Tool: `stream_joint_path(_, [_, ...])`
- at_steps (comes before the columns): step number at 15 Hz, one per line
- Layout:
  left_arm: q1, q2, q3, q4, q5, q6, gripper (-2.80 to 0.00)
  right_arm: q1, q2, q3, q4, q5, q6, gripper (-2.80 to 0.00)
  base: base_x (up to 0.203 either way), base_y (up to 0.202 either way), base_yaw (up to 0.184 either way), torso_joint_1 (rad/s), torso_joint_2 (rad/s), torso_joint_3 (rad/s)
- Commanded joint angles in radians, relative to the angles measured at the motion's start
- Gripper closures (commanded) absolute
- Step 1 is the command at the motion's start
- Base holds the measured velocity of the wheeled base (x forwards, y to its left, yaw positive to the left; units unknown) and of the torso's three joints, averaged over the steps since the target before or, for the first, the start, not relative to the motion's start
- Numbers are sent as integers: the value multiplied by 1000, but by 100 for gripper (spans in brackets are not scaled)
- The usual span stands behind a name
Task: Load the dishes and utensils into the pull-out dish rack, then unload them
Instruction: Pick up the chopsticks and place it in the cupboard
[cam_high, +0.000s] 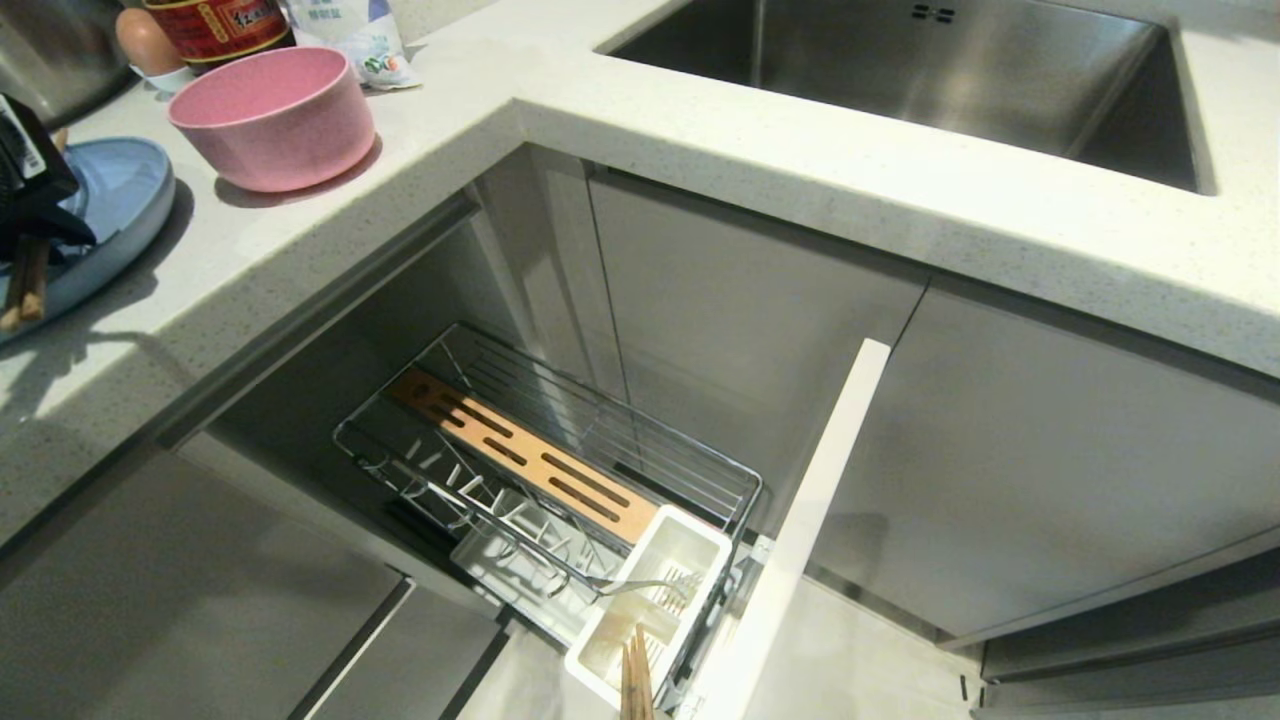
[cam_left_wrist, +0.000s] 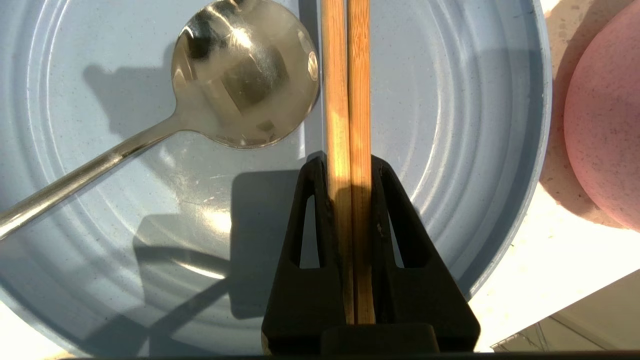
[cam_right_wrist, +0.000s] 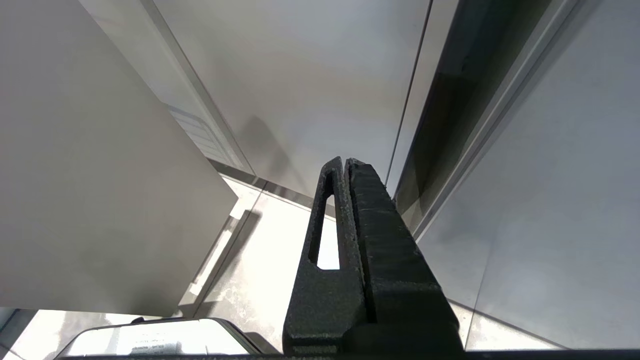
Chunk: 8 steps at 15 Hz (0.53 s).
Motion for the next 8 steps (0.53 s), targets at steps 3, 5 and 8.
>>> stream_joint_path(3, [1, 2, 0, 7, 4, -2, 0, 0, -4, 0, -1, 0, 0, 0, 0, 0, 0, 0, 0, 0])
stream_joint_path(5, [0, -10, -2, 5, 5, -3, 0, 1, -4, 0, -1, 0, 0, 0, 0, 0, 0, 0, 0, 0])
stream_joint_path(8, [-1, -70, -5, -9, 7, -3, 0, 1, -3, 0, -1, 0, 0, 0, 0, 0, 0, 0, 0, 0])
